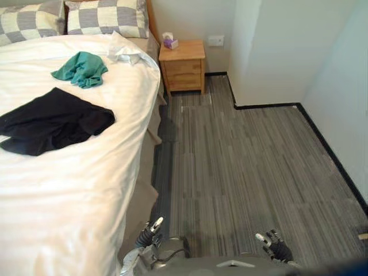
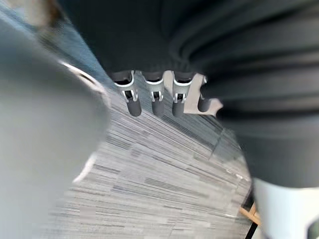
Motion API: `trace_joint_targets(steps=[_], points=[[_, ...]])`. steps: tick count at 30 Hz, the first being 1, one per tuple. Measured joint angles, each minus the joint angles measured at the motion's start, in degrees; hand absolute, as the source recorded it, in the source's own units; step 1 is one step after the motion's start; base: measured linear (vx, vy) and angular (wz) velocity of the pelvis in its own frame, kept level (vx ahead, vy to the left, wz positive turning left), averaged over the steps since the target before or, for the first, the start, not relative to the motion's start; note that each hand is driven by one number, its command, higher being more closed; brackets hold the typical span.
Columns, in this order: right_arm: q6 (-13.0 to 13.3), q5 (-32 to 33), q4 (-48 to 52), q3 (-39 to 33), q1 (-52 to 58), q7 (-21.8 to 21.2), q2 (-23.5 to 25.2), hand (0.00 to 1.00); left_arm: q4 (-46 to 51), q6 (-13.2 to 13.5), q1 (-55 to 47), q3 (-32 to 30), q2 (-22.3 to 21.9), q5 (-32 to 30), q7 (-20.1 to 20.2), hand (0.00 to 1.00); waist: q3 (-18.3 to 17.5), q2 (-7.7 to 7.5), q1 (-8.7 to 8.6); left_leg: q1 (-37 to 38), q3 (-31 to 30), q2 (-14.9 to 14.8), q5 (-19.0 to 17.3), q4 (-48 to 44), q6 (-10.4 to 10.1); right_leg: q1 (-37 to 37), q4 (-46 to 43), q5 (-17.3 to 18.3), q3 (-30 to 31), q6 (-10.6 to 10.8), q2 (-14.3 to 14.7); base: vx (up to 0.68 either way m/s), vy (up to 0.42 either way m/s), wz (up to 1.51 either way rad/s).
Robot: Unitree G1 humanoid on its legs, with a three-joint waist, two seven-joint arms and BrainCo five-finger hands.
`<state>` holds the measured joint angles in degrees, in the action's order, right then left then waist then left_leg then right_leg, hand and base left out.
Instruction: Tidy the bed and pick cloth on bed and put in laundry
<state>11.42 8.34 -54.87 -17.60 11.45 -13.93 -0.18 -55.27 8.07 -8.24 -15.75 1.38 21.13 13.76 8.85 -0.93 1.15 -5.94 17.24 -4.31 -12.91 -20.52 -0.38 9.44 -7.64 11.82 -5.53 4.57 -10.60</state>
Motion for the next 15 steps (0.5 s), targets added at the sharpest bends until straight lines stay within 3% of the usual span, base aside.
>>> trace_joint_targets(steps=[1,4,6,7,8,9,10,11,13,14,15], points=[[0.2,-0.9,-0.1,-0.1,0.0,0.0,0.2,0.0,-0.1,0.0,-0.1,0.0,0.1,-0.4,0.0,0.0,-0.2,-0.25,0.04,0.4,0.9,0.1,-1.0,-1.4,1.4,1.3,1.6,-0.8,-0.1,1.2,-0.5,0.35,0.143,-0.21],[0.1,-2.7,-0.7,-1.6,-0.1,0.3,0.1,0.0,-1.3,0.3,0.0,1.2,0.2,-1.7,-0.1,0.0,-1.7,-0.22,0.17,2.7,2.5,1.4,-2.8,-1.7,2.2,3.0,2.4,-1.8,-0.1,1.6,-1.9,0.32,0.125,-0.17],[-0.5,-2.9,-1.3,-3.2,-0.3,0.6,-0.4,0.0,-2.5,0.9,0.3,2.9,0.4,-3.7,-0.2,0.0,-2.6,0.45,-0.04,4.5,2.4,2.4,-3.6,0.3,2.4,1.0,-3.2,-1.6,-0.2,1.9,-2.4,0.27,0.122,-0.01],[-0.9,-2.9,-2.0,-4.5,-0.4,0.7,-0.9,0.0,-2.5,1.1,0.3,4.8,0.4,-5.3,-0.2,0.0,-3.2,1.53,-0.12,5.8,1.5,2.3,-4.6,2.1,2.8,-2.8,-13.2,-0.8,-0.2,2.9,-2.7,0.22,0.097,0.29],[-1.2,-2.9,-2.5,-5.0,-0.5,1.0,-1.0,0.0,-2.3,1.3,0.3,6.9,1.4,-7.1,0.0,0.0,-2.8,0.68,-0.3,8.3,0.6,3.5,-5.3,3.3,3.2,-7.7,-26.4,-1.3,0.1,3.5,-4.6,0.22,0.074,0.42],[-1.2,-2.8,-2.5,-5.0,-0.5,1.0,-0.9,0.0,-2.3,1.3,0.4,7.3,1.9,-7.3,0.0,0.0,-2.5,-0.02,-0.49,10.0,-0.2,4.4,-5.7,4.0,3.4,-9.9,-32.3,-3.0,0.4,4.4,-5.8,0.33,0.042,0.63],[-1.5,-1.7,-3.0,-5.0,0.2,1.2,-0.7,0.0,-2.3,1.3,0.8,8.2,2.2,-7.3,-0.1,0.0,-2.1,-0.03,-1.09,13.0,-1.9,5.4,-6.8,5.2,4.0,-13.2,-42.6,-7.5,1.3,5.2,-7.4,0.36,0.024,0.6],[-1.6,-0.5,-3.3,-4.8,0.0,1.3,-0.6,0.0,-2.4,1.2,0.7,9.1,2.9,-7.7,-0.5,0.0,-1.8,-1.02,-1.65,15.9,-3.0,5.5,-8.0,6.0,4.2,-16.8,-50.5,-5.5,1.6,3.7,-7.5,0.36,0.007,0.51],[-1.7,0.6,-2.8,-4.2,-0.3,1.4,-0.9,0.0,-2.6,0.8,0.9,10.2,3.3,-9.6,-1.0,0.0,-1.6,-0.87,-2.2,19.2,-4.2,4.5,-9.2,7.7,3.5,-23.4,-55.3,-0.8,1.4,1.1,-5.2,0.24,-0.033,0.27],[-1.6,1.3,-2.8,-4.1,-0.3,1.5,-0.9,0.0,-2.8,0.7,1.1,10.9,3.4,-9.8,-1.3,0.0,-1.5,-0.71,-2.5,20.2,-4.5,3.9,-9.4,8.4,3.4,-25.4,-54.9,0.3,0.8,0.8,-3.9,0.34,-0.118,0.58],[-1.5,3.3,-2.5,-4.0,-0.3,1.8,-0.8,0.0,-3.8,-0.1,2.3,11.7,3.3,-9.9,-1.6,0.0,-0.7,0.32,-3.86,23.1,-5.8,1.6,-9.4,10.2,2.7,-29.2,-48.9,2.5,-0.9,-1.1,-0.6,0.39,-0.178,0.71]])
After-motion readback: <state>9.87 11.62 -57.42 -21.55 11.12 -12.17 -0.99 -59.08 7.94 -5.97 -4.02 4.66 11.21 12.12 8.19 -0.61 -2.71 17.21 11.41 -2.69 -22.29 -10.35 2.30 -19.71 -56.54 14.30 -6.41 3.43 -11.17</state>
